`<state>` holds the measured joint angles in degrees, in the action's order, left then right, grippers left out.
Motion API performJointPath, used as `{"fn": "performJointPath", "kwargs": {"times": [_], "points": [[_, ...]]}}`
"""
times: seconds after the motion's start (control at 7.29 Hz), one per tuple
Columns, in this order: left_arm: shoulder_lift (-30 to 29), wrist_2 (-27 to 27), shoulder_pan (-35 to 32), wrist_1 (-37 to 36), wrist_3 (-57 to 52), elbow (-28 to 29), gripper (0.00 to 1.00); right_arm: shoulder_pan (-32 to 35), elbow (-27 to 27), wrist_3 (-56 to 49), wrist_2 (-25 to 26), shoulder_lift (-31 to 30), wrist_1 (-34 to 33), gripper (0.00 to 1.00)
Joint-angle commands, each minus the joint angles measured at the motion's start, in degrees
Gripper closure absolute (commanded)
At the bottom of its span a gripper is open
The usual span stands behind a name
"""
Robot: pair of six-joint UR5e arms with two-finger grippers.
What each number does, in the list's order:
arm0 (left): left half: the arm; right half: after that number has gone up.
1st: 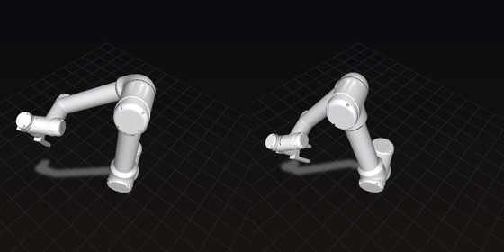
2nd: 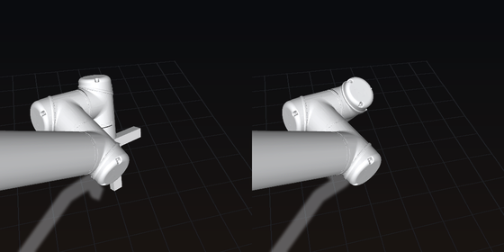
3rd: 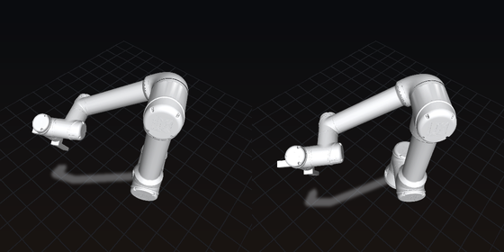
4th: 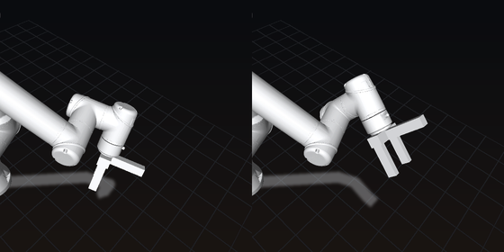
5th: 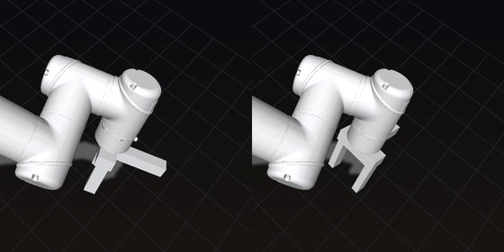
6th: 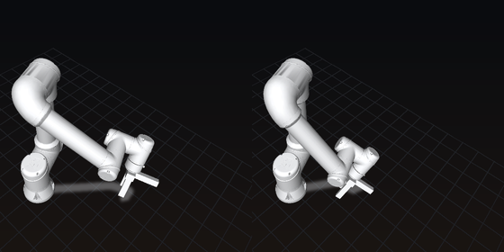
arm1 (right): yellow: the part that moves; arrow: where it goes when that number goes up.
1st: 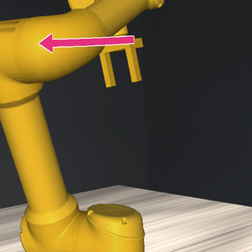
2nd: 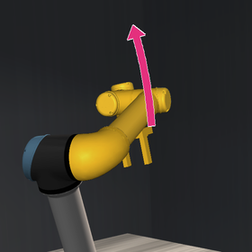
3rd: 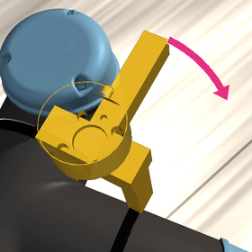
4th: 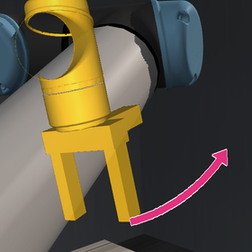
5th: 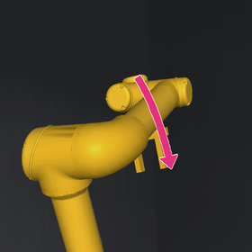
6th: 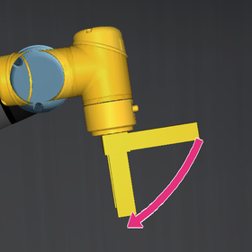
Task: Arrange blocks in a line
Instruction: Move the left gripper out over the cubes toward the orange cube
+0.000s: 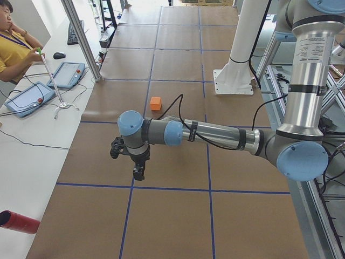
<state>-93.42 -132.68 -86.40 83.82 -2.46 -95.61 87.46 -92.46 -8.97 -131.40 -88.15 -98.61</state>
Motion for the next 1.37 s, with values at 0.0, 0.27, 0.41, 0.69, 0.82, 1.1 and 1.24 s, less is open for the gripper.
{"fn": "performJointPath", "kwargs": {"times": [0.0,0.27,0.41,0.69,0.82,1.1,1.24], "points": [[0.25,0.14,0.18,6.20,0.26,0.42,0.00,0.00,0.00,-0.09,0.00,0.00,0.00,0.00],[-0.26,-0.56,0.36,8.55,0.18,0.52,0.00,0.00,0.00,0.00,0.00,0.00,0.00,0.00],[-0.53,-1.34,0.88,14.29,0.26,-0.18,0.00,0.08,0.00,0.00,0.00,0.00,0.00,0.00],[-2.28,-5.13,12.51,28.44,20.51,0.16,0.00,0.00,0.00,0.00,0.00,0.00,0.00,0.00],[-6.55,-5.04,18.93,31.81,33.53,0.34,0.00,0.00,0.00,0.00,0.00,0.00,0.00,0.00],[-21.29,-2.25,33.95,31.93,53.34,4.62,0.00,0.08,0.00,0.00,0.00,0.00,0.00,0.00],[-24.93,1.77,36.98,31.76,59.44,7.60,0.00,0.00,0.00,-0.09,0.00,0.00,0.00,0.00]]}}
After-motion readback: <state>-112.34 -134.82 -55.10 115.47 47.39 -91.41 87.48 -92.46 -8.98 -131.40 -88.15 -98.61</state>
